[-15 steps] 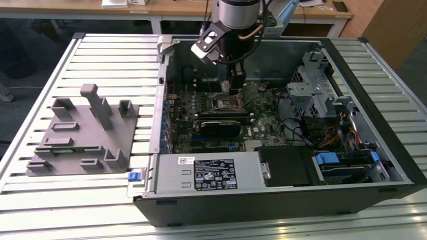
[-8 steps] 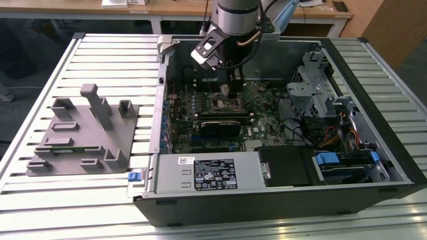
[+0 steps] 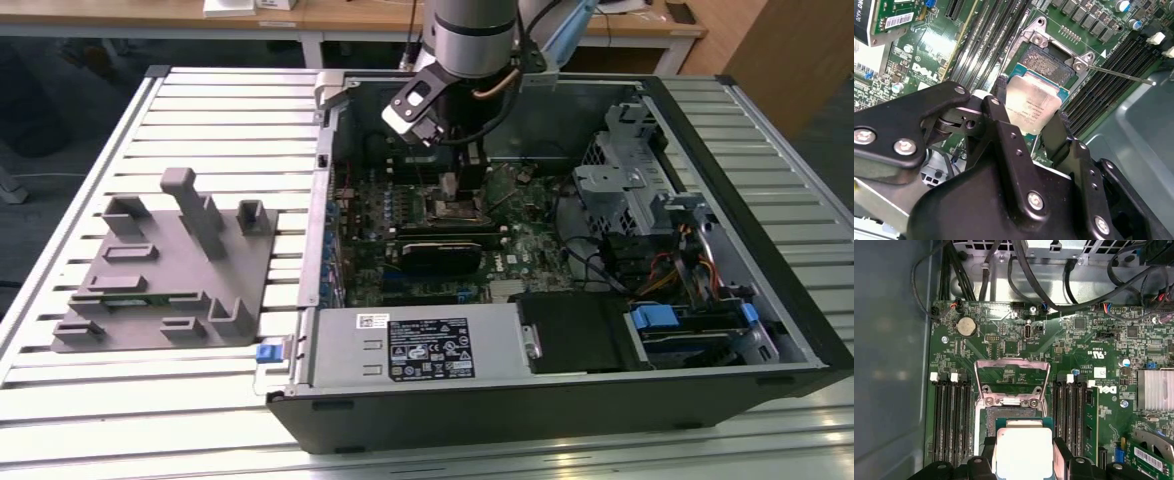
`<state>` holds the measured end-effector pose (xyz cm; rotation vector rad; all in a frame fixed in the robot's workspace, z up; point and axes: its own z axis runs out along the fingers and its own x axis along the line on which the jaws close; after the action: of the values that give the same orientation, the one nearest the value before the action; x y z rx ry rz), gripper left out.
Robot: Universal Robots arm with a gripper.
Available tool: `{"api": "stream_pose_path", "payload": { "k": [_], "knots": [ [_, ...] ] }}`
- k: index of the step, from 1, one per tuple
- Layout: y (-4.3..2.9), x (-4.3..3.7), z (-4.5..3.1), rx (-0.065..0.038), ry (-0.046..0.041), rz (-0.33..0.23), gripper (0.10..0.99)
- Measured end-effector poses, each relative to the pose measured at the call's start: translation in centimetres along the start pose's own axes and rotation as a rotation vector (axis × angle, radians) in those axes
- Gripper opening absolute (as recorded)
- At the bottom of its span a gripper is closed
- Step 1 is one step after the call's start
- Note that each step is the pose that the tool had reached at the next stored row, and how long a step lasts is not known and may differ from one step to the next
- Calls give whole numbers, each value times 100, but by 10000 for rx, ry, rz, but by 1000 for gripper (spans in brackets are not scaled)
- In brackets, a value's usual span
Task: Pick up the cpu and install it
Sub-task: 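Place the cpu into insertion slot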
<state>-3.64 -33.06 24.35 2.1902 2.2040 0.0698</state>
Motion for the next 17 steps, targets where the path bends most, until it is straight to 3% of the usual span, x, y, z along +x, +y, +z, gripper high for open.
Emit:
{"api": "stream_pose_path", "payload": {
  "k": [17],
  "knots": [
    [-6, 0, 83, -2, -2, 0, 533]
  ]
}}
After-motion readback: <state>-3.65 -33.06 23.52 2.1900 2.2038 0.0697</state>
